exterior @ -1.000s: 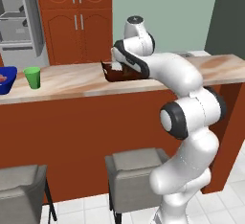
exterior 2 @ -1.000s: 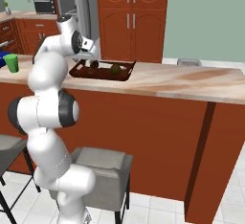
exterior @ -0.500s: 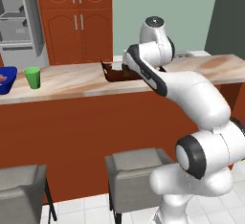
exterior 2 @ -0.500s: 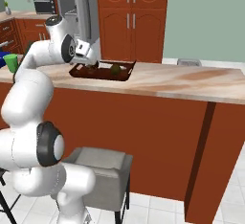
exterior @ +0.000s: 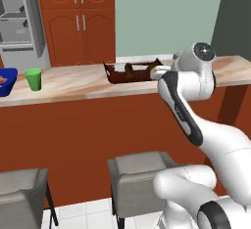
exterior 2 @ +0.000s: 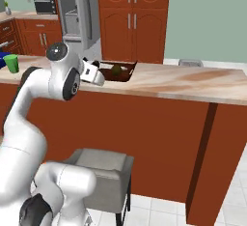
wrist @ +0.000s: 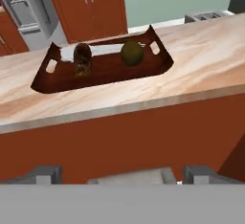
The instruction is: Gather the sweet potato and avocado from the fridge and place them on a tray on the dining counter. Then gather the steak and fish from the fridge and place them on the other tray.
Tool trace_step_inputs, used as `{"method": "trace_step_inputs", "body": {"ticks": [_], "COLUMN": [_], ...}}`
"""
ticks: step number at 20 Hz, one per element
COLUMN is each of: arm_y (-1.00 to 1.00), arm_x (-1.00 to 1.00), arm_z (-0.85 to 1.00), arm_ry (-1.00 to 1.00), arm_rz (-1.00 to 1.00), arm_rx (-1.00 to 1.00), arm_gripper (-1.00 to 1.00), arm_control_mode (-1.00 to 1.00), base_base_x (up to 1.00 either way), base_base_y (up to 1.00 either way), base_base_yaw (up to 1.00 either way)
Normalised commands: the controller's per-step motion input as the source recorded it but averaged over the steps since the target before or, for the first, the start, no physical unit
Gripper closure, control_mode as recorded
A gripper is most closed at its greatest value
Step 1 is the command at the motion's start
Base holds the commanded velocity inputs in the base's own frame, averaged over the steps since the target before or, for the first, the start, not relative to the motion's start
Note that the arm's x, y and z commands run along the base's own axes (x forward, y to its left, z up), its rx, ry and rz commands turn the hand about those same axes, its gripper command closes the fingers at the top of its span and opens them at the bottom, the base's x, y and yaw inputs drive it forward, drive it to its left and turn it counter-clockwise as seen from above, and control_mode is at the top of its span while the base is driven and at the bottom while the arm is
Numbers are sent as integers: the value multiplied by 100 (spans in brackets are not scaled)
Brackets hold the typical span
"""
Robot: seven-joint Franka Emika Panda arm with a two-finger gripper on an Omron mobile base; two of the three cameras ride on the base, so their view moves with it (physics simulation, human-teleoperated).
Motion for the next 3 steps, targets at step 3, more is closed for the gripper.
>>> {"method": "trace_step_inputs", "body": {"ticks": [3], "arm_y": [-25], "arm_x": [-100], "arm_z": [-26], "arm_ry": [-13], "arm_rz": [0], "arm_rx": [0], "arm_gripper": [-100], "arm_control_mode": [-100], "base_base_x": [0], "base_base_y": [0], "base_base_yaw": [0]}}
